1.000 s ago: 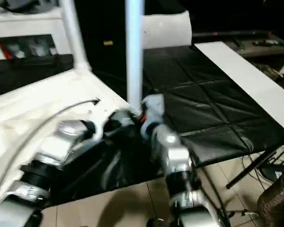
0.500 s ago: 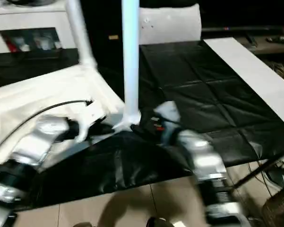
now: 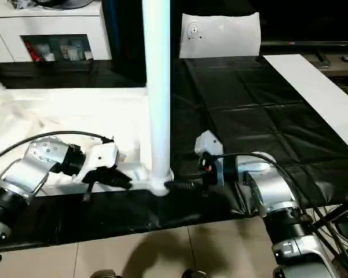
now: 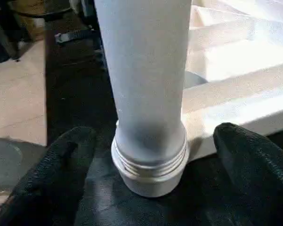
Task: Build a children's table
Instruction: Rotate leg to tighten
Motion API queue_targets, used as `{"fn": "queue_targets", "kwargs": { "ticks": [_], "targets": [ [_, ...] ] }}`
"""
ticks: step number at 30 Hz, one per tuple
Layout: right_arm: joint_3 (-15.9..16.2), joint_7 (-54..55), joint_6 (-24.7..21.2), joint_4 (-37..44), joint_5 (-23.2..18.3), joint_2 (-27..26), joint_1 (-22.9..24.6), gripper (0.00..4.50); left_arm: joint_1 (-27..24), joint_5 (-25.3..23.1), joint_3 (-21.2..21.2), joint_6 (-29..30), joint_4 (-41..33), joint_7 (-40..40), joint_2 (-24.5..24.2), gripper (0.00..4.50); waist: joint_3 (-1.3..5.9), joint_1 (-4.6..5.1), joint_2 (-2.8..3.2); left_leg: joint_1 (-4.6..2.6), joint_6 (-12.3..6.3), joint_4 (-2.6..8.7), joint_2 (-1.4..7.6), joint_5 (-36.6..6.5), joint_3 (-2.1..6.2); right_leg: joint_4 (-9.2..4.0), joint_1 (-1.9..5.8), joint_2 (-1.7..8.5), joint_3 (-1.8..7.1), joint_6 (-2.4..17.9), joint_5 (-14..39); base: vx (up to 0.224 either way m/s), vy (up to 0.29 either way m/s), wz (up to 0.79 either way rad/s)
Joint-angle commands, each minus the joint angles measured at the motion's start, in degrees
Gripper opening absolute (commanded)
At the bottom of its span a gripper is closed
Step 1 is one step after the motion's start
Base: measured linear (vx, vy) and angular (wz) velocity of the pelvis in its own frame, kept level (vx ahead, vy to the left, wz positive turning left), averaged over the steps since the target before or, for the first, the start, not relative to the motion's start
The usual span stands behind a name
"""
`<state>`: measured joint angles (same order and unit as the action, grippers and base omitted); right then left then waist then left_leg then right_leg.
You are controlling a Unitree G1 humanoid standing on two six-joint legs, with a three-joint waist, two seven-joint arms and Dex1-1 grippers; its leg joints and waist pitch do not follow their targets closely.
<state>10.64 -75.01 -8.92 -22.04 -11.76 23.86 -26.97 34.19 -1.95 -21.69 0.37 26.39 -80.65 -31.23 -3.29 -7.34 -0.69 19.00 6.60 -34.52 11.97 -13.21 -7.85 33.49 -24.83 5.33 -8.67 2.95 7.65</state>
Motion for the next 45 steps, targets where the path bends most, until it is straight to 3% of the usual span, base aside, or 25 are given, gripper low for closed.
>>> {"fn": "queue_targets", "kwargs": {
  "ticks": [1,12,21,29,32,34,35,36,37,39,40,42,43,44,45],
  "targets": [
    [0.7,-1.8,0.4,-1.2,-1.3,0.1,-1.5,4.00,0.9,-0.7,-3.4,-2.9,0.5,-4.1,0.2,0.00,4.52,0.09,0.11,1.00,-3.98,3.84,0.75,-3.2,-1.20,-3.75,4.96,3.11,3.43,5.6,20.0,0.000,0.000,0.00],
    [1.8,-6.4,-2.5,-4.8,-2.6,-1.5,-4.3,3.14,2.1,-1.2,-4.8,-5.2,2.0,-6.0,1.8,0.00,4.74,-1.03,0.25,0.93,-3.37,3.74,1.05,-2.1,-1.21,-3.22,4.92,3.14,3.53,6.5,17.8,0.000,0.000,0.00],
    [2.7,-8.0,-4.4,-5.6,-2.9,-2.5,-4.6,2.31,2.0,-1.4,-4.8,-6.0,2.7,-6.2,1.8,0.00,4.79,-1.42,0.17,0.99,-2.97,3.72,1.01,-1.9,-1.23,-3.27,4.95,3.14,3.48,5.6,18.8,0.000,0.000,0.00],
    [2.4,-7.8,-6.9,-4.3,-3.9,-3.3,-3.9,2.08,1.7,-1.0,-4.3,-5.3,3.0,-5.6,2.3,0.00,4.81,-1.55,0.20,1.02,-2.69,3.71,0.92,-1.8,-1.24,-3.35,4.95,3.09,3.43,4.7,19.4,0.000,0.000,0.00],
    [0.8,-3.5,-10.4,-0.8,-5.8,-5.2,-1.7,2.07,1.7,-1.0,-2.4,-1.8,3.5,-1.0,3.5,0.00,4.81,-1.64,0.29,1.05,-2.52,3.66,0.85,-1.4,-1.29,-3.36,4.96,2.98,3.48,4.3,19.2,0.000,0.000,0.00],
    [0.5,-1.7,-10.6,0.1,-5.6,-5.9,-1.0,2.07,2.1,-1.7,-1.7,-0.4,4.0,1.6,3.9,0.00,4.66,-1.63,0.08,0.99,-2.19,3.74,0.56,-2.9,-1.36,-3.99,4.89,2.96,3.19,2.9,22.6,0.000,0.000,0.00],
    [-0.3,3.9,-9.5,0.0,-3.9,-7.5,-0.3,2.07,2.3,-1.2,-0.1,2.6,4.4,5.2,5.2,0.00,4.58,-1.65,0.31,0.92,-2.05,3.76,0.45,-3.5,-1.36,-4.27,4.81,2.96,3.08,2.3,24.1,0.000,0.000,0.00],
    [-0.4,4.7,-9.4,0.0,-3.6,-7.8,-0.2,2.07,2.3,-1.2,0.2,3.0,4.5,5.7,5.4,0.00,4.47,-1.51,0.27,0.85,-1.72,3.77,0.44,-4.0,-1.48,-4.57,4.63,2.97,3.09,1.7,25.5,0.000,0.000,0.00],
    [-1.5,12.3,-8.8,-0.8,-1.5,-10.4,0.2,2.07,2.5,-0.7,2.3,6.6,4.5,10.6,7.2,0.00,4.41,-1.19,0.18,0.70,-0.88,3.67,0.04,-5.8,-1.46,-5.31,4.57,2.98,2.51,-0.1,30.0,0.000,0.000,0.00],
    [-2.9,20.1,-9.4,-2.0,-0.1,-13.5,0.3,2.06,2.3,-0.3,4.2,10.8,3.4,15.9,9.4,0.00,4.22,-0.39,0.26,0.40,-0.12,3.39,-0.36,-7.9,-1.47,-6.30,4.11,2.80,1.58,-2.1,33.7,-0.026,-0.002,-0.01],
    [-3.4,22.2,-9.9,-2.1,0.1,-14.5,0.4,2.05,2.2,-0.3,4.7,12.1,3.0,17.5,10.1,0.00,4.17,0.17,0.08,0.53,-0.59,3.20,-0.63,-9.2,-1.44,-7.09,4.28,2.61,0.68,-4.0,35.8,0.000,0.000,0.00],
    [-3.9,25.9,-9.9,-2.3,0.8,-16.2,0.5,2.03,2.1,-0.2,5.7,13.9,2.4,20.2,11.5,0.00,4.13,0.70,0.55,0.50,-1.31,3.34,-0.40,-10.4,-1.28,-7.80,4.44,2.57,0.02,-5.0,35.9,0.000,0.000,0.00],
    [-4.4,31.2,-9.8,-2.9,1.9,-18.7,0.6,2.02,1.8,-0.1,7.1,16.6,1.4,24.0,13.5,0.00,4.13,1.94,1.62,-0.11,-1.91,3.69,0.77,-13.7,-0.88,-8.64,4.93,2.76,-1.18,-4.6,34.0,0.000,0.000,0.00],
    [-4.8,34.1,-9.8,-3.2,2.4,-20.0,0.5,2.01,1.8,-0.2,7.8,17.8,1.1,26.5,14.7,0.00,4.07,2.46,1.92,-0.07,-2.17,4.02,1.48,-15.4,-0.55,-8.63,5.35,2.94,-1.54,-4.1,32.8,0.000,0.000,0.00],
    [-4.8,34.7,-9.8,-3.2,2.5,-20.2,0.5,2.00,1.8,-0.3,7.9,18.0,1.0,27.0,14.9,0.00,4.18,3.08,2.32,0.23,-2.44,4.92,2.95,-18.7,0.13,-7.76,6.38,3.06,-1.45,-3.5,29.5,0.000,0.000,0.00]
  ]
}}
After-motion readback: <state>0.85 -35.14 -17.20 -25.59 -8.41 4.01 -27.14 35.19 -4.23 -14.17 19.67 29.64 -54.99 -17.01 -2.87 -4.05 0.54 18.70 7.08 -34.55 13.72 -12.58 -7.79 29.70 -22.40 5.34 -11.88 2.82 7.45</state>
